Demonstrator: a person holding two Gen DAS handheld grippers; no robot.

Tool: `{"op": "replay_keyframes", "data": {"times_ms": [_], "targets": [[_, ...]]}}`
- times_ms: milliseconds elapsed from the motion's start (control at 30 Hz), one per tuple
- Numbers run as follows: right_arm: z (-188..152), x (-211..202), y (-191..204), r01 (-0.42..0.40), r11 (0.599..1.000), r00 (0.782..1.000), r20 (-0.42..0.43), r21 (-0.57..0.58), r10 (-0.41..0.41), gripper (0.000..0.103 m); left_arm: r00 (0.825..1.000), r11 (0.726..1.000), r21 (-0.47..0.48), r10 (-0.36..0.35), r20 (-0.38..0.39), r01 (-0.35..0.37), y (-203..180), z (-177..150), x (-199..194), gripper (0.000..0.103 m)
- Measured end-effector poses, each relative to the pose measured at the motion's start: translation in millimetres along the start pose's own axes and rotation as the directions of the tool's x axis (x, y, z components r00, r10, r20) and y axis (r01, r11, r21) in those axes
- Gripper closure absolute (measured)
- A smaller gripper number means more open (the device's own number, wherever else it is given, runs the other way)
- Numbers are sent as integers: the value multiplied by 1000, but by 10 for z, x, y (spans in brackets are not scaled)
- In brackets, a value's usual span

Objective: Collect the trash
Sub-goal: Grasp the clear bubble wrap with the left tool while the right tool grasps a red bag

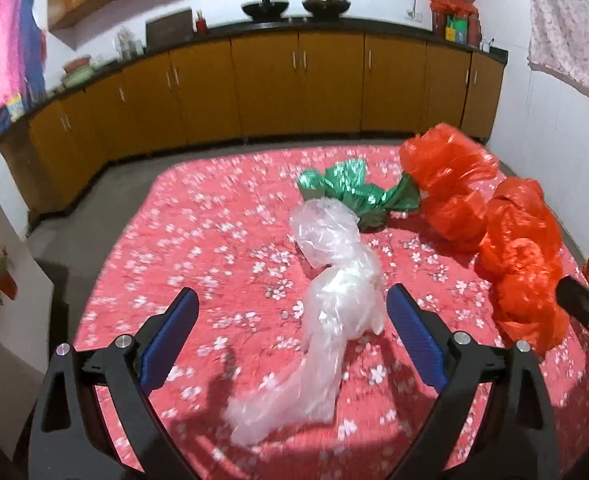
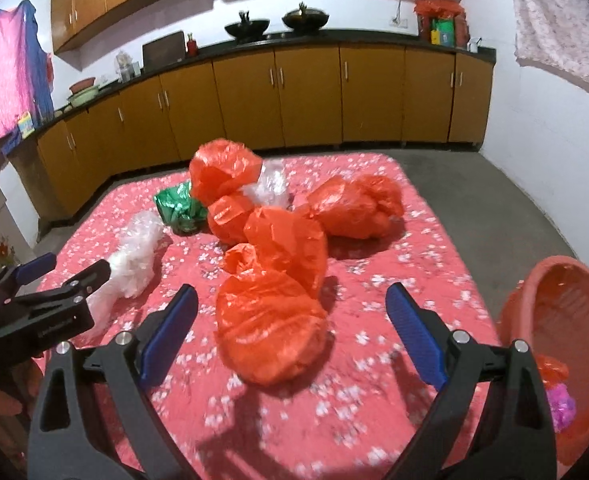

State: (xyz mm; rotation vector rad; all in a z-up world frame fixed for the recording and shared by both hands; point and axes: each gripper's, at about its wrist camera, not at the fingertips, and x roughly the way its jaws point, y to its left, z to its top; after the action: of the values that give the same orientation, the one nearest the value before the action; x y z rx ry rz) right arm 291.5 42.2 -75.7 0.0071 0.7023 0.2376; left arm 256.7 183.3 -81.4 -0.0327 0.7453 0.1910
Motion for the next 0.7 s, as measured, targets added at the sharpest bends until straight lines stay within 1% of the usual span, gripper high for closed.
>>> {"op": "replay_keyframes", "data": {"times_ms": [100, 200, 267, 400, 467, 500, 533, 567, 700], "targets": [[17, 142, 43, -2, 1000, 1000, -21, -16, 2, 15, 999, 1000, -2, -18, -35, 18, -1, 1, 119, 10], [25, 220, 94, 9, 999, 1000, -25, -44, -10, 17, 998, 999, -4, -34, -59, 34, -13, 22, 187, 15], [41, 261, 106, 24, 999, 999, -24, -48, -26, 18, 997, 999, 0, -35, -68, 35, -48, 36, 228, 16], [55, 341, 103, 23, 999, 999, -42, -41, -25, 20, 995, 999, 12, -33, -90, 34, -88, 45, 301, 22], [64, 382, 96, 28, 999, 998, -58, -47, -31, 26, 994, 999, 4, -36, -108, 36, -101, 43, 342, 30], [64, 402, 85, 20, 999, 997, -68, -45, -23, 34, 993, 999, 2, -37, -113, 37, -104, 48, 355, 34], [64, 422, 71, 13, 999, 997, -78, -43, -16, 40, 992, 999, 0, -37, -124, 37, -106, 38, 372, 37], [62, 437, 65, 6, 999, 996, -87, -44, -10, 42, 991, 999, -1, -36, -130, 36, -113, 32, 384, 37], [56, 460, 47, -8, 999, 995, -96, -37, 5, 42, 989, 999, -23, -44, -139, 42, -102, 39, 395, 37]]}}
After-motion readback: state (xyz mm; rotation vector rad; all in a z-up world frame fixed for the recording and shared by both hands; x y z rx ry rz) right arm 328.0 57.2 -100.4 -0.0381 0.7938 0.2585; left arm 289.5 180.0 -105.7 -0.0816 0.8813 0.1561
